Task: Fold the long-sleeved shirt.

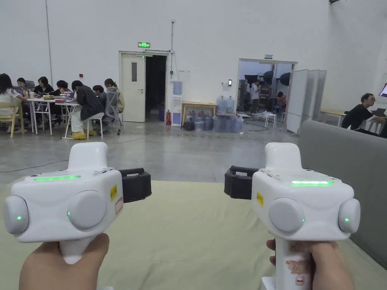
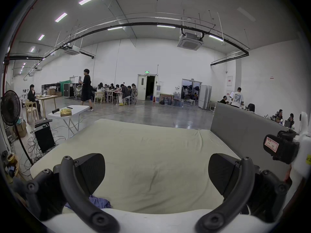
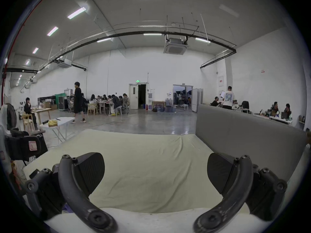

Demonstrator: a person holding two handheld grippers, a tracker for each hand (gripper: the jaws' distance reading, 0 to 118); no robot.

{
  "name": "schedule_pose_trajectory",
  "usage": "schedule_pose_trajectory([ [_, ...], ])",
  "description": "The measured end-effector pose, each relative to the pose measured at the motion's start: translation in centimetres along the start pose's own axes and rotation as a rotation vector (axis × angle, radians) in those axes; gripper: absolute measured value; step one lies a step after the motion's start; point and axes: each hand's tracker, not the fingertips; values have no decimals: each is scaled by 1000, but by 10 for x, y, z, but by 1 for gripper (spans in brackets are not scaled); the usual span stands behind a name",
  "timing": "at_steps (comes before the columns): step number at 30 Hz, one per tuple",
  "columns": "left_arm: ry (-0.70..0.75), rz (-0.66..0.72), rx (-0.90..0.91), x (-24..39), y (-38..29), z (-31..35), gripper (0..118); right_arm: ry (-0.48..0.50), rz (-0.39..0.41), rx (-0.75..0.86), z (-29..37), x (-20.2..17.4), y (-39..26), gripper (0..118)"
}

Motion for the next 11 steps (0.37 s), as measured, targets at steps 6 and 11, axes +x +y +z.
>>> schedule_pose_trajectory([
  [6, -5, 0, -13, 2, -4, 0, 117, 65, -39, -18, 0, -3, -2, 118],
  [11, 1, -2, -22, 1, -6, -1, 117, 61, -56, -31, -3, 0, -5, 118],
])
